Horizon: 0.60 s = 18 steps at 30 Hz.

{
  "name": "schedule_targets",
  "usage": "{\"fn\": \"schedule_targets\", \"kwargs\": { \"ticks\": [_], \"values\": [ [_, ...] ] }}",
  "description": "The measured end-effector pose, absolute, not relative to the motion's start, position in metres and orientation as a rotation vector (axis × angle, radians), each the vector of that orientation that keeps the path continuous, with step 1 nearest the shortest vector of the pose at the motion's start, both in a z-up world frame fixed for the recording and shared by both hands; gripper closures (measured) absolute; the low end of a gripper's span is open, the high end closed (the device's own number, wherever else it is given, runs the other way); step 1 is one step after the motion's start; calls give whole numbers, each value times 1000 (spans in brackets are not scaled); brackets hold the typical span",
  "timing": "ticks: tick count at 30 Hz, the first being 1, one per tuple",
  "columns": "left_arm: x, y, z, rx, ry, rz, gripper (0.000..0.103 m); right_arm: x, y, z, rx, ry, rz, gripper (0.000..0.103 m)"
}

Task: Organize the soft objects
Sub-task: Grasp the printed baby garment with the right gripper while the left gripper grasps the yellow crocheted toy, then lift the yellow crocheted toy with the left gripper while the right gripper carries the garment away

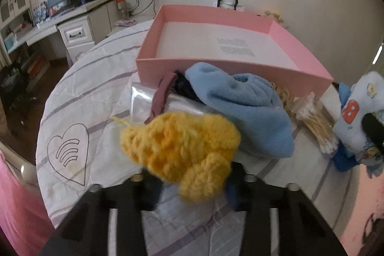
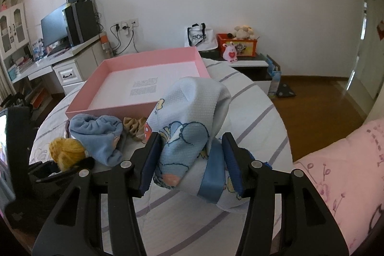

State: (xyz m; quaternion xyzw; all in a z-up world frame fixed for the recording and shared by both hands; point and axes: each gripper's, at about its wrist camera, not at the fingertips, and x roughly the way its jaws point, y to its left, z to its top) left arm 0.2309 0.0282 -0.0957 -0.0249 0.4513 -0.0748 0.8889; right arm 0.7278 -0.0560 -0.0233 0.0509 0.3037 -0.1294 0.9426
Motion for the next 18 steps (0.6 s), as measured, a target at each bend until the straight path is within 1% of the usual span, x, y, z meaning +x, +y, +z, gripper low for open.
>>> {"fn": "schedule_targets", "kwargs": {
  "ticks": [3, 6, 18],
  "values": [
    [227, 39, -89, -59, 931, -161, 71, 725, -57, -22, 112, 617, -265, 54],
    [217, 46, -78, -29, 882, -137, 71, 722, -56, -20, 113, 610, -272, 54],
    [176, 48, -49, 5, 797, -162, 71, 697, -42, 3, 89, 530, -273, 54]
  ]
}}
